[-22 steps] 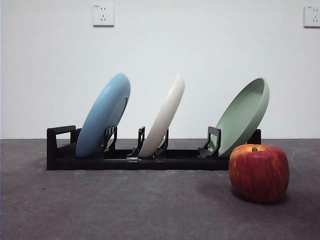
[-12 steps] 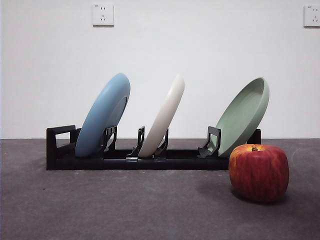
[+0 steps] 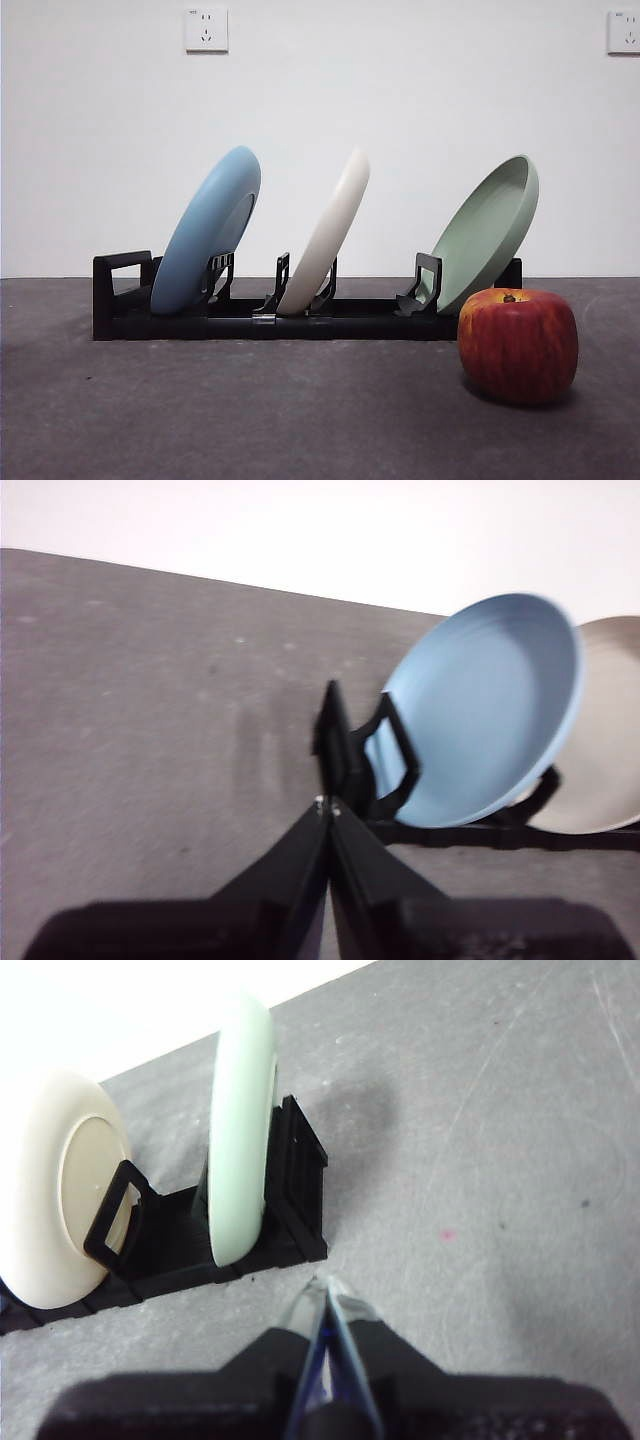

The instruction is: Take the blue plate from the plate rack,put the plate on the table,take the apple from the table,put the apple in the plate

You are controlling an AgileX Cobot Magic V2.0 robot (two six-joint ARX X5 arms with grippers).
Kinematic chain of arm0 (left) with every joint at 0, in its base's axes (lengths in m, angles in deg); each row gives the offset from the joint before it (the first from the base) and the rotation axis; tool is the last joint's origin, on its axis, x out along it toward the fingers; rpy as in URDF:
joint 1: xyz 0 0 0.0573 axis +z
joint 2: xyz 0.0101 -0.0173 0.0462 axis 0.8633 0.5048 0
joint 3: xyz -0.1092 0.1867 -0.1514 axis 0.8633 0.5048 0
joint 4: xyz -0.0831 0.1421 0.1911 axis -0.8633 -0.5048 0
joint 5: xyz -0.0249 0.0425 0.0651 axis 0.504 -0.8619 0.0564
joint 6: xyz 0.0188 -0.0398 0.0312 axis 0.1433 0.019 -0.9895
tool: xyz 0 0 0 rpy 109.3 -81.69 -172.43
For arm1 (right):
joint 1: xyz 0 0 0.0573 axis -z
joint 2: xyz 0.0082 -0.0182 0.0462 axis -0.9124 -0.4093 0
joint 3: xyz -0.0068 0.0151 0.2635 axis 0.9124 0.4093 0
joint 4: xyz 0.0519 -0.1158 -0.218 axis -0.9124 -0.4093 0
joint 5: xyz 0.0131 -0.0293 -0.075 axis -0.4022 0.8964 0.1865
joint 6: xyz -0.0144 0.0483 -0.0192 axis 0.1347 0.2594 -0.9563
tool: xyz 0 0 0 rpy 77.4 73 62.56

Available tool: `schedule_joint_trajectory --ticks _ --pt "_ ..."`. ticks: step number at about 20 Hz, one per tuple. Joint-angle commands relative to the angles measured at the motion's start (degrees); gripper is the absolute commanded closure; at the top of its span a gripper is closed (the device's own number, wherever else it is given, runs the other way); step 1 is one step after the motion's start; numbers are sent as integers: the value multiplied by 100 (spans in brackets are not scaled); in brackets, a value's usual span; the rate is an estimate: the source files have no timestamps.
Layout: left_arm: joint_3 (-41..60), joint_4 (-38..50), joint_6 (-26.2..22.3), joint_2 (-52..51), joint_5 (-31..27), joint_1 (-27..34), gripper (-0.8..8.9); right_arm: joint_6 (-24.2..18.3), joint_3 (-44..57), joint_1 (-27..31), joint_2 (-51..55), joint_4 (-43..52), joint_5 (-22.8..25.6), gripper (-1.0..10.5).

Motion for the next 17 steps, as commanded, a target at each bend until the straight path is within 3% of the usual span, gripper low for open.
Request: schedule_joint_trajectory --ticks 1,8,11,12,14,15,17 --pt "-577 -122 -240 726 433 15 821 -415 -636 -9 -603 -184 -243 958" --pt "-2483 -1325 -439 2734 1847 15 818 -1123 -2262 -9 -2262 -905 -1676 944" --pt "-2977 -1517 -435 3263 2131 -11 794 -1200 -2472 -9 -2651 -901 -1952 935" --pt "-3062 -1515 -431 3357 2129 -42 714 -1209 -2487 -9 -2719 -901 -1947 912" --pt "-3119 -1270 -398 3488 2044 -157 514 -1241 -2492 -9 -2796 -901 -1941 738" --pt "-3119 -1056 -332 3547 2046 -234 499 -1241 -2492 -9 -2809 -901 -1937 673" --pt "-3121 -651 -79 3681 2046 -439 499 -1241 -2492 -9 -2813 -901 -1934 661"
